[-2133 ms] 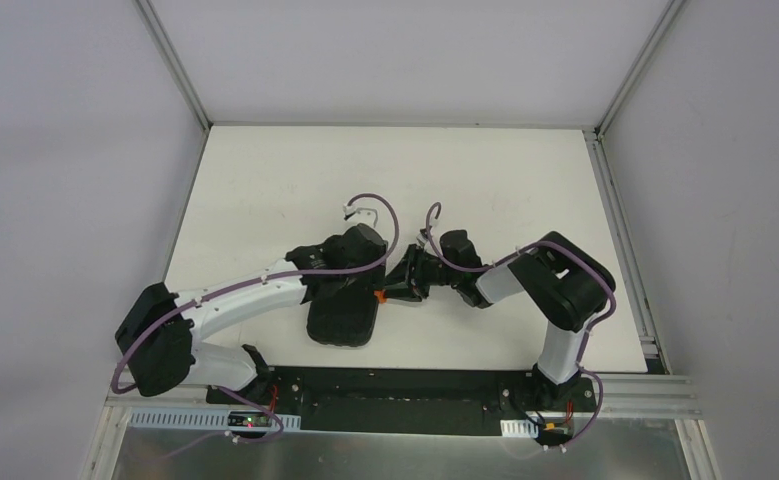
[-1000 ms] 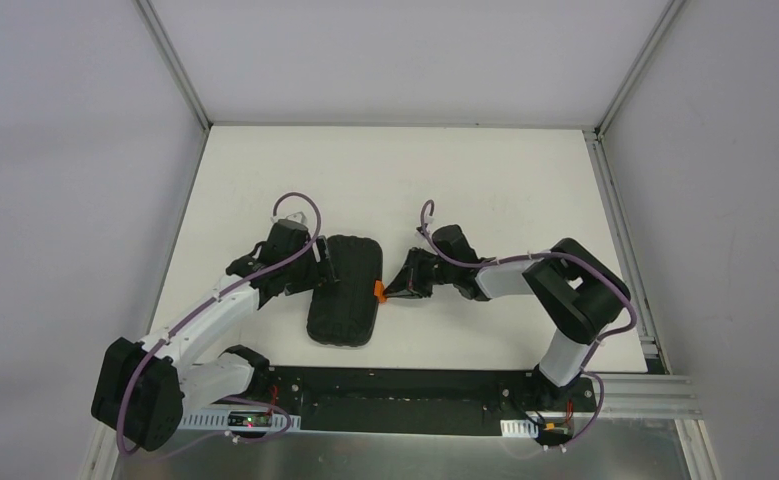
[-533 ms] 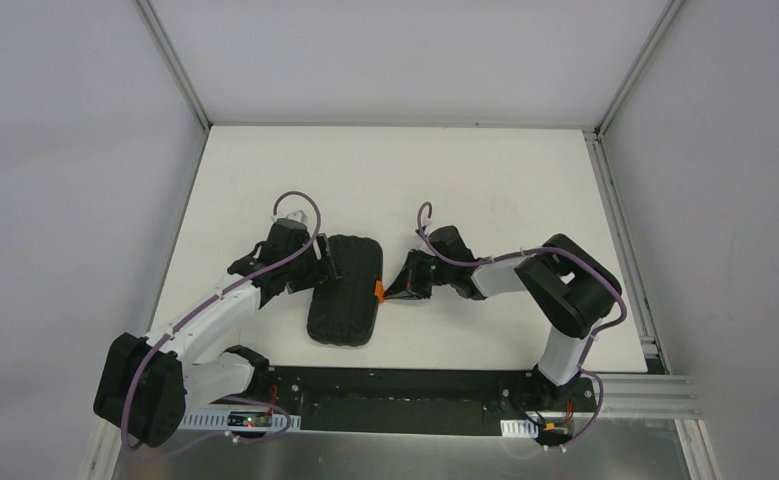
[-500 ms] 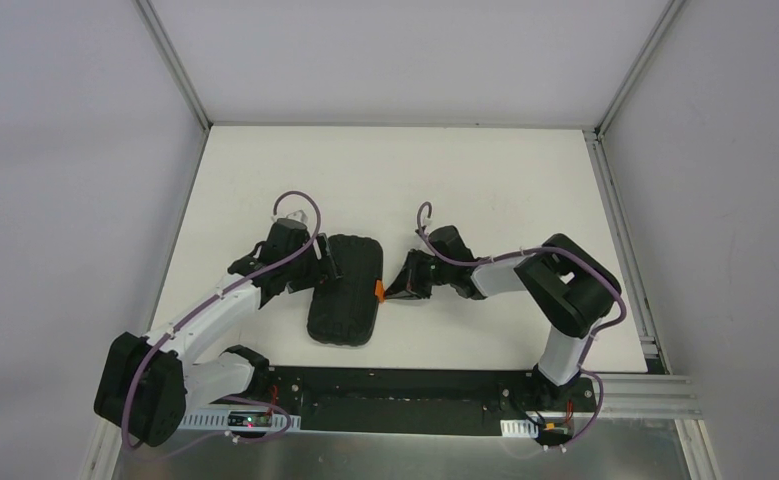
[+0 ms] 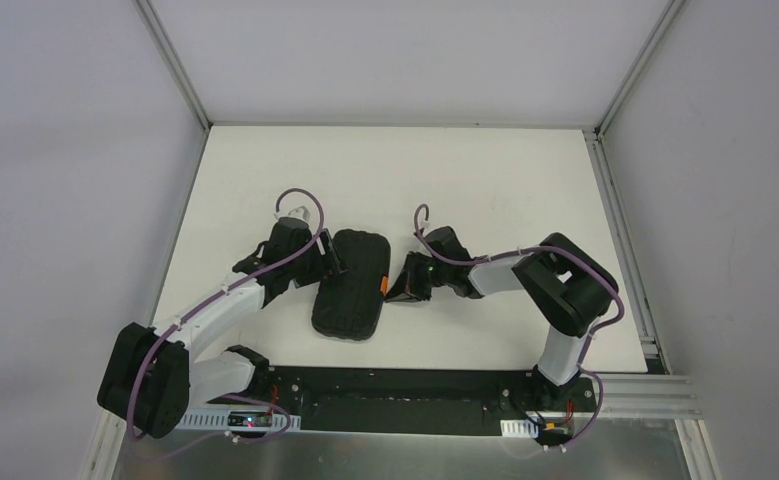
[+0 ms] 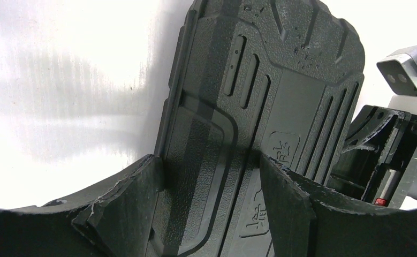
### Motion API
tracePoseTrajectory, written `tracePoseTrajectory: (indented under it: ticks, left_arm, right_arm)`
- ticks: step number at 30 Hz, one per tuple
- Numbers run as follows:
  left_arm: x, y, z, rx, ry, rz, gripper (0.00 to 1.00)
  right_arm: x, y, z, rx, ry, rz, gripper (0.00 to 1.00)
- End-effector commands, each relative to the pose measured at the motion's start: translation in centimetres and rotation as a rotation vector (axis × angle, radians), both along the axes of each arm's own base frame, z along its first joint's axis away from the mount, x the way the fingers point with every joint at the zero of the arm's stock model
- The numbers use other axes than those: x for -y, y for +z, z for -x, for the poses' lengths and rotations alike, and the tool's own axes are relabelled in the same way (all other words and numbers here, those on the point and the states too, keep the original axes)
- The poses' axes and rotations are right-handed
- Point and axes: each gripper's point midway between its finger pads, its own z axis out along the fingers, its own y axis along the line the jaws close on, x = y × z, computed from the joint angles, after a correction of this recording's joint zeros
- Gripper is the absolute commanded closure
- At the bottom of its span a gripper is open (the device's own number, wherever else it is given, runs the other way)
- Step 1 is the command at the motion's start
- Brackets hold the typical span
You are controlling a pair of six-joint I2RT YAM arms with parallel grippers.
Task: Pack the tool kit
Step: Close the toolbox at the center of the board, then reset both arms
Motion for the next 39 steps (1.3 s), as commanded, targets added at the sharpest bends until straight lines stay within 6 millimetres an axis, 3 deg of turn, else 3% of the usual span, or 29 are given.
tracePoseTrajectory:
  ticks: [1,6,10,11,15,18,20,24,28,33,39]
  left_arm:
    - [1.0,-2.9,2.4,-0.137,-0.022,0.029,0.32]
    - [2.6,-1.4,0.2,-0.099,-0.045,0.067,0.28]
    - [2.1,1.8,-2.0,0.01,-0.018,0.055,0.22]
    - [1.7,2.8,-2.4,0.041,-0.005,0.046,0.19]
    - [-1.4,8.3,-3.3,0.202,0.063,-0.031,0.03]
    - [-4.8,13.0,-3.2,0.36,0.146,-0.129,0.01]
    - [-7.2,16.4,-2.5,0.465,0.205,-0.187,0.01]
    - [-11.3,22.4,0.0,0.664,0.31,-0.264,0.01]
    - [-14.7,26.1,2.9,0.808,0.393,-0.326,0.01]
    - [-17.5,27.0,5.2,0.9,0.496,-0.366,0.01]
    - [-18.9,26.4,6.2,0.995,0.59,-0.335,0.01]
  right_arm:
    - [0.6,1.8,-2.4,0.108,-0.071,0.002,0.92]
    - [8.0,1.6,-5.2,0.188,-0.281,0.16,0.79]
    - [15.6,5.5,-7.3,0.379,-0.473,0.358,0.55]
    - [17.9,6.0,-6.9,0.404,-0.513,0.441,0.49]
    - [25.4,13.3,-7.0,0.64,-0.721,0.619,0.29]
    - [29.7,18.8,-5.5,0.792,-0.862,0.671,0.18]
    - [32.0,21.9,-4.0,0.875,-0.948,0.676,0.03]
    - [36.1,26.1,-0.6,0.996,-1.1,0.682,0.01]
    - [39.4,28.8,2.6,1.068,-1.218,0.686,0.01]
    - [41.9,29.9,5.0,1.151,-1.296,0.725,0.01]
    - [42.8,29.1,5.4,1.182,-1.346,0.744,0.01]
